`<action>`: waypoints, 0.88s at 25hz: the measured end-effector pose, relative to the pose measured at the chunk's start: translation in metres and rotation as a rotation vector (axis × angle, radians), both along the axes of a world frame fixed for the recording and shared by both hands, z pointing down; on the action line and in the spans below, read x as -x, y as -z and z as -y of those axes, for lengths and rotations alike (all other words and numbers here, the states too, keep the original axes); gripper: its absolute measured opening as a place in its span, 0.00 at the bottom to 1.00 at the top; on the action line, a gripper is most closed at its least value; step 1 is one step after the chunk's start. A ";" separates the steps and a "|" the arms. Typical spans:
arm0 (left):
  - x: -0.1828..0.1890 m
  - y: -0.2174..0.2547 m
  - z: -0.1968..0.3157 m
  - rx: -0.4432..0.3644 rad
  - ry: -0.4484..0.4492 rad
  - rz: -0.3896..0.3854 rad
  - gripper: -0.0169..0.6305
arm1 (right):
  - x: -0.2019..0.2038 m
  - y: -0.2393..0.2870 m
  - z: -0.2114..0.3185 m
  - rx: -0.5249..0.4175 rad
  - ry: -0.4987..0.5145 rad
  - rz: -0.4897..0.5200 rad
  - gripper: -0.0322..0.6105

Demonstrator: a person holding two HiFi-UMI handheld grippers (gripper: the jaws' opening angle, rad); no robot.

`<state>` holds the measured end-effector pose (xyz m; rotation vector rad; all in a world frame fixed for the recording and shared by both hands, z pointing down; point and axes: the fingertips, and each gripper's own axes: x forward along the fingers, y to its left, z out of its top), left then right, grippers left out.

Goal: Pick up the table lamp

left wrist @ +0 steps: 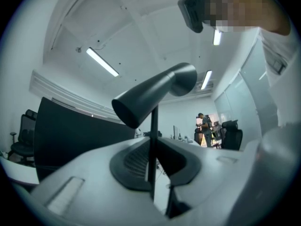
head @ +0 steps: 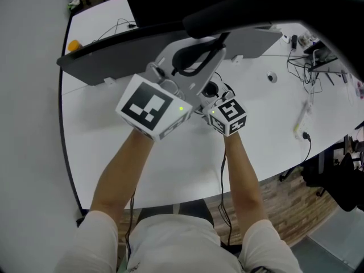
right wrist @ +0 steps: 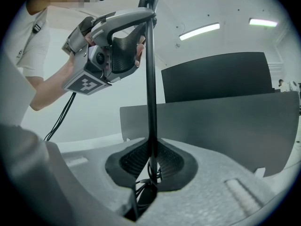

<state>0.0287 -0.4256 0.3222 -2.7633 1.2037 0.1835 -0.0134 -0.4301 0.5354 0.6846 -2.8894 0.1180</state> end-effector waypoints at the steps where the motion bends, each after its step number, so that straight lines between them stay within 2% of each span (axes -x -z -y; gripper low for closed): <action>1: -0.001 0.004 -0.003 -0.002 0.001 -0.002 0.08 | -0.001 0.005 -0.003 -0.001 0.001 0.001 0.12; 22: -0.010 0.110 -0.076 -0.022 0.003 -0.032 0.08 | -0.012 0.111 -0.075 -0.020 0.011 -0.013 0.12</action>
